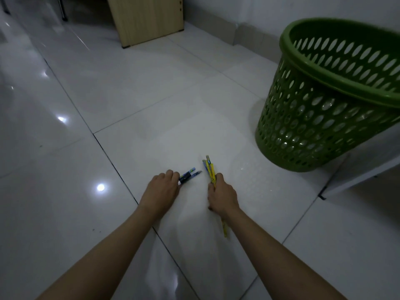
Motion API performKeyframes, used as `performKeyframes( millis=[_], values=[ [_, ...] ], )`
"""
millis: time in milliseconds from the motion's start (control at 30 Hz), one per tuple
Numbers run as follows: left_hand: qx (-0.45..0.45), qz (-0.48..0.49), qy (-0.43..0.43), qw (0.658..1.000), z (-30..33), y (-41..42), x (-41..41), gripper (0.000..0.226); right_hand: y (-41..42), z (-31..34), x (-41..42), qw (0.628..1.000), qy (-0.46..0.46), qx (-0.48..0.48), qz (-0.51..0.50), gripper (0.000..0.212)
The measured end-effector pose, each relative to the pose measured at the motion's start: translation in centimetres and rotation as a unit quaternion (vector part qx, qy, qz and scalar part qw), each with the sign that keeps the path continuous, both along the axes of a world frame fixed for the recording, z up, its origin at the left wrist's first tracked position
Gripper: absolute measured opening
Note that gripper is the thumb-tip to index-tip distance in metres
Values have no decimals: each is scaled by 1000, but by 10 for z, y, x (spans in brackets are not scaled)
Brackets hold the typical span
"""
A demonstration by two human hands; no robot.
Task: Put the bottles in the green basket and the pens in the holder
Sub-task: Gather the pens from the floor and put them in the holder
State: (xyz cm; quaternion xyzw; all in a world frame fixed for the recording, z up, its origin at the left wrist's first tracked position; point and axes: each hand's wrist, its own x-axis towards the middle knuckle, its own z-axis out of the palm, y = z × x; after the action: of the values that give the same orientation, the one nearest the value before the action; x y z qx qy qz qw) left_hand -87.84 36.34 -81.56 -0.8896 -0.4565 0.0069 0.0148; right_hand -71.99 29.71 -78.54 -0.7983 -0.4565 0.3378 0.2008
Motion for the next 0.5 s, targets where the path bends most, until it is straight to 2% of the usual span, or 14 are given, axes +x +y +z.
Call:
performKeyframes(
  millis=[100,167,233,300,333,400,433,467,500],
  values=[
    [-31,75,-32,996,11,-2,7,17,-4,1,-1,1000,19,-18,2,9],
    [-96,159,-126,974,20,-6,14,21,-6,4,-1,998,40,-40,10,17],
    [-172,214,-237,932,26,-11,22,33,-8,7,-3,995,83,-48,0,26],
    [-251,255,-324,876,34,-15,33,44,-8,11,-6,994,102,-36,-31,27],
    [-297,281,-354,841,39,-17,40,40,-9,15,-9,992,111,-24,-51,24],
    [-399,343,-425,737,51,-22,57,22,-8,22,-14,983,155,-15,-99,26],
    [-434,366,-465,679,59,-25,66,26,-7,23,-17,975,182,-10,-126,32],
    [-460,379,-490,636,67,-30,74,35,-7,24,-19,966,211,-7,-151,40],
    [-475,382,-500,615,74,-35,81,46,-7,27,-21,954,239,-1,-182,48]
  ],
)
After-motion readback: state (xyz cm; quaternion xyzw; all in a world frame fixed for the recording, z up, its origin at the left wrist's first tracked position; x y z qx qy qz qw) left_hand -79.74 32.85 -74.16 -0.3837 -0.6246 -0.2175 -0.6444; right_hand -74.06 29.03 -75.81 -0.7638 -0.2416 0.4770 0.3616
